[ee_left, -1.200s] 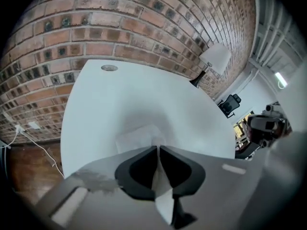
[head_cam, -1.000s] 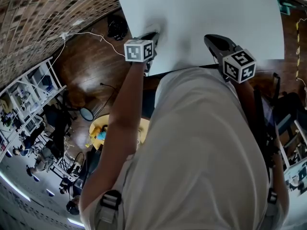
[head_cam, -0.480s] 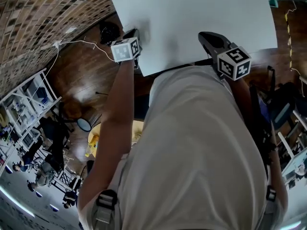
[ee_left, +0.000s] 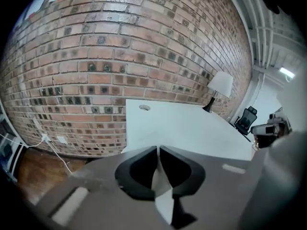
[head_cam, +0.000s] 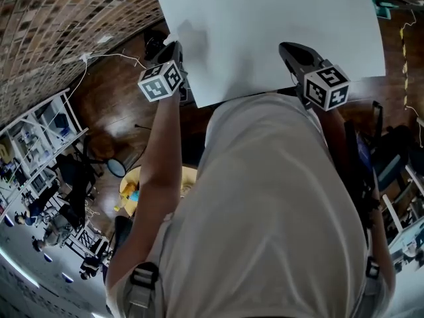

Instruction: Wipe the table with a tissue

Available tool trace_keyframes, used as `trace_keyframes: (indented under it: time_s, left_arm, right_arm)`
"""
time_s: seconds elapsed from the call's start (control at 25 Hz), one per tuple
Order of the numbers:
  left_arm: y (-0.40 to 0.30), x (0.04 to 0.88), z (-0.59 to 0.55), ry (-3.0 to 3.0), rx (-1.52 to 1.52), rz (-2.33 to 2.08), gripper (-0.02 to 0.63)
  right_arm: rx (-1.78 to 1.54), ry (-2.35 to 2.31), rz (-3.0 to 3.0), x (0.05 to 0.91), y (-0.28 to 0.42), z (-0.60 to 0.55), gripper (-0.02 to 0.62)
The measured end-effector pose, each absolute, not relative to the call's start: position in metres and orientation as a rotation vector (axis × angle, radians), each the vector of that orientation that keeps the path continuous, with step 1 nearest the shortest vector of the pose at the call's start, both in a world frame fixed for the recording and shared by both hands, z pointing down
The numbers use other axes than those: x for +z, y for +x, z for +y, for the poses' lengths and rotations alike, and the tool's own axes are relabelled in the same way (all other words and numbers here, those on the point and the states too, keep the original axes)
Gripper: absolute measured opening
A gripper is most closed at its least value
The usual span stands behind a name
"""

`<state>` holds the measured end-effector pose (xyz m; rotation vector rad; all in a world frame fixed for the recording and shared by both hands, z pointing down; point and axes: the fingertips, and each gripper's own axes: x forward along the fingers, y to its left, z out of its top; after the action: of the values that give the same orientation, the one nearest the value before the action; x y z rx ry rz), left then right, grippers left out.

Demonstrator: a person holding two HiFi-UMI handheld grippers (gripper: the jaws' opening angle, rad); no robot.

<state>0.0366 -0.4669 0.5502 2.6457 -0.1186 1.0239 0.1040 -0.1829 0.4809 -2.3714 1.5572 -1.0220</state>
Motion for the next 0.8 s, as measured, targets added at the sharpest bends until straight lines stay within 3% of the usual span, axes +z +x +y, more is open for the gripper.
trace_keyframes:
  time_s: [0.32, 0.64, 0.8]
  left_arm:
    - [0.03, 0.549, -0.406, 2.618, 1.097, -0.175, 0.023]
    - [0.091, 0.563, -0.387, 2.57, 1.051, -0.212, 0.023]
    - [0.121, 0.576, -0.393, 2.636, 1.193, -0.218, 0.023]
  right_arm:
    - [-1.054, -2.234, 1.723, 0.482, 0.126, -0.18, 0.011]
    - [-1.075, -2.174, 1.772, 0.488, 0.154, -0.167, 0.011]
    - [-1.08, -2.193, 1.72, 0.486, 0.163, -0.147, 0.011]
